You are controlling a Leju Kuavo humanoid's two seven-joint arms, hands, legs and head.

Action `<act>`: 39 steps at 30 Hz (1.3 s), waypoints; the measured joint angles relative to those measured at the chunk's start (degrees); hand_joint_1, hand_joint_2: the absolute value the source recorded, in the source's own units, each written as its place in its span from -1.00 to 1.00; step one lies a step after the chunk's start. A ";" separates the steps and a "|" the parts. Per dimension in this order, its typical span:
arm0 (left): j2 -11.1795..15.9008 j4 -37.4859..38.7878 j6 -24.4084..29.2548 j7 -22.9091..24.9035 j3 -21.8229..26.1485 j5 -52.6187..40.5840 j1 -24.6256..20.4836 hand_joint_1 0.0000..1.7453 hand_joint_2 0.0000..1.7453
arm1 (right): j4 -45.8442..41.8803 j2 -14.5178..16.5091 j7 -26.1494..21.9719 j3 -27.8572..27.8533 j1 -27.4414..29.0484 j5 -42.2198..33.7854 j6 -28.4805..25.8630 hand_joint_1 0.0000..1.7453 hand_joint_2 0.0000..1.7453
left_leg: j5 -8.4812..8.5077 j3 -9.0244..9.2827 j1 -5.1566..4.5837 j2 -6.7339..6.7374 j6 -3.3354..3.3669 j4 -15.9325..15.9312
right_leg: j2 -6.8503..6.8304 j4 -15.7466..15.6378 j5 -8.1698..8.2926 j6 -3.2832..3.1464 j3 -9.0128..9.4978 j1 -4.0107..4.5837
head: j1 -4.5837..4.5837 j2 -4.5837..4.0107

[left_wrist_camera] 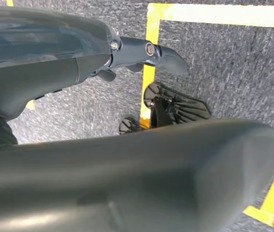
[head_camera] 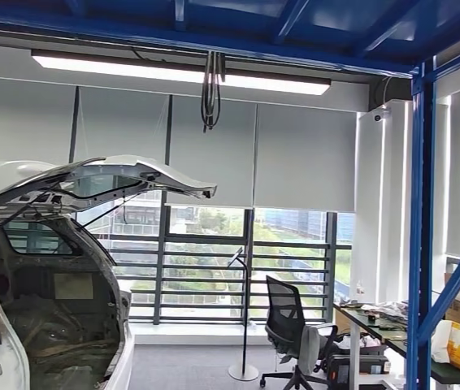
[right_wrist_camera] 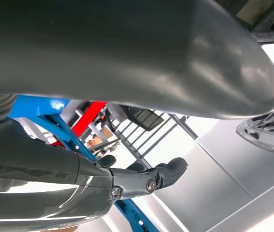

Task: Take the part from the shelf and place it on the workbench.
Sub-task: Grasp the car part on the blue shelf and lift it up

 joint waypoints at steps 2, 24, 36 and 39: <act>0.00 0.00 0.02 0.00 0.05 -0.01 -0.04 -1.00 -1.00 | -0.13 0.00 -0.39 -0.18 0.15 0.19 -0.15 -1.00 -1.00 | -0.01 0.04 -0.08 0.02 0.04 0.01 | -0.03 -0.35 -0.19 0.23 0.19 -0.05 | 0.00 0.00; -0.02 0.00 0.17 -0.29 0.37 -0.13 -0.05 -1.00 -1.00 | -2.31 1.08 9.90 -6.78 10.49 37.76 -11.32 -1.00 1.00 | 0.07 0.88 0.22 0.06 0.00 -0.07 | -0.05 -0.40 -0.42 1.45 0.97 0.19 | 0.00 -0.07; 0.00 0.00 -0.02 -0.31 0.27 -1.75 -0.10 -1.00 -1.00 | 3.54 6.20 19.87 -16.74 11.61 50.45 -9.86 -1.00 1.00 | 0.06 0.89 0.21 0.06 -0.01 -0.07 | -0.05 -0.40 -0.42 1.44 0.99 0.19 | 0.00 -0.07; 0.03 0.00 -0.31 -0.31 0.17 -2.26 -0.13 -1.00 -1.00 | 6.64 6.68 20.45 -19.31 10.21 50.40 -8.15 -1.00 1.00 | 0.07 0.90 0.21 0.06 -0.01 -0.07 | -0.04 -0.40 -0.41 1.45 1.00 0.19 | 0.00 -0.07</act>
